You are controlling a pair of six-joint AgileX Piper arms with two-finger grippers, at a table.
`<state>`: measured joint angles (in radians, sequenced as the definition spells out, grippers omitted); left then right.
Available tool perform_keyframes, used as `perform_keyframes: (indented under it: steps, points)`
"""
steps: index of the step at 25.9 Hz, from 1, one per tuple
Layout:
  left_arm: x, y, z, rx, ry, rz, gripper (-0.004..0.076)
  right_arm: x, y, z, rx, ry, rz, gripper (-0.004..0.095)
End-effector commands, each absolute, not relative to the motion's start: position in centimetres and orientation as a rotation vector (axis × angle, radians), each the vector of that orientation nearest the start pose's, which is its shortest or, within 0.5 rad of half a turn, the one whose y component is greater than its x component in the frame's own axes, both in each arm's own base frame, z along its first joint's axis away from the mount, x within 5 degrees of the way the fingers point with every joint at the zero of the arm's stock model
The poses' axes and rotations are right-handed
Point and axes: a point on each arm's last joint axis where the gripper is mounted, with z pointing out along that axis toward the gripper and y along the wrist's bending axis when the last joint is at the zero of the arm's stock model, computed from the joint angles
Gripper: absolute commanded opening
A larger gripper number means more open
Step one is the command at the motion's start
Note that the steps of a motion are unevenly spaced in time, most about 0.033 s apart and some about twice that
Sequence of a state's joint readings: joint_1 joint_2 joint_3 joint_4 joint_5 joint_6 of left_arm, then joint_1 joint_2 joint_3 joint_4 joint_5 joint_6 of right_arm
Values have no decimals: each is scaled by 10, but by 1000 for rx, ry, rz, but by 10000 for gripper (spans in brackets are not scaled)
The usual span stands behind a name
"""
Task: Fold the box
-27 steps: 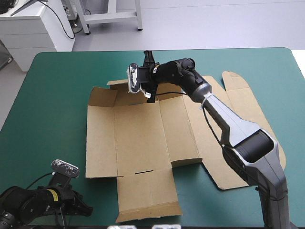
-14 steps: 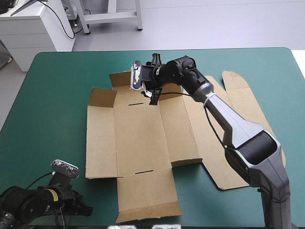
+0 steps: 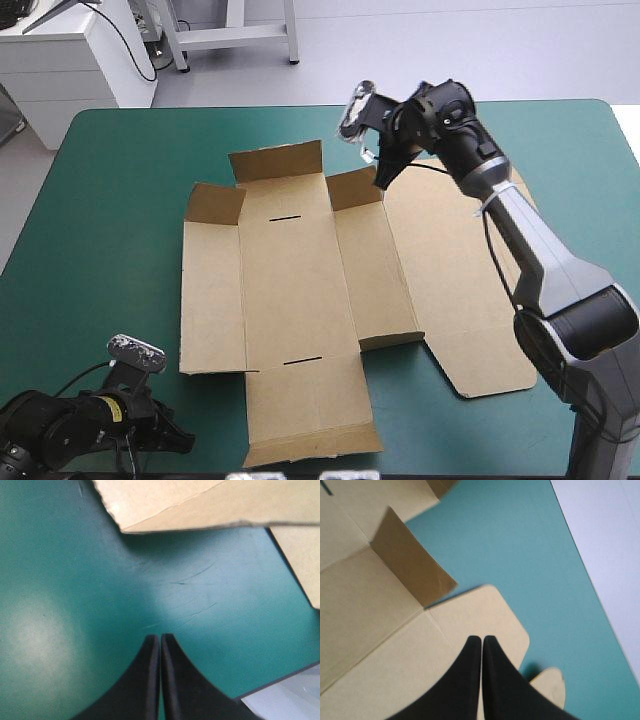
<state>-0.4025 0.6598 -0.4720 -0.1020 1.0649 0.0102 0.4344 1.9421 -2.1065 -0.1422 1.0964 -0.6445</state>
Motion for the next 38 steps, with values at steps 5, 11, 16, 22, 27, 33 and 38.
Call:
perform_keyframes:
  steps: [5,11,16,22,27,33,38]
  points:
    - [82,-44,247,497,2659,-271,-8,393,74,423,-655,2367,-211,-14]
    - [82,-44,247,497,2659,-271,-8,372,38,443,-510,2358,-29,-14]
    - [82,-44,247,497,2659,-271,-8,336,26,464,-477,2324,-56,-14]
    - [82,-44,247,497,2659,-271,-8,295,24,459,-482,2345,-51,-14]
    - [82,-44,247,497,2659,-271,-8,242,20,429,-468,2346,-47,-13]
    - [82,-44,247,497,2659,-271,-8,151,17,383,-400,2279,3,-15]
    - [82,-44,247,497,2659,-271,-8,102,14,368,-338,2215,19,-15]
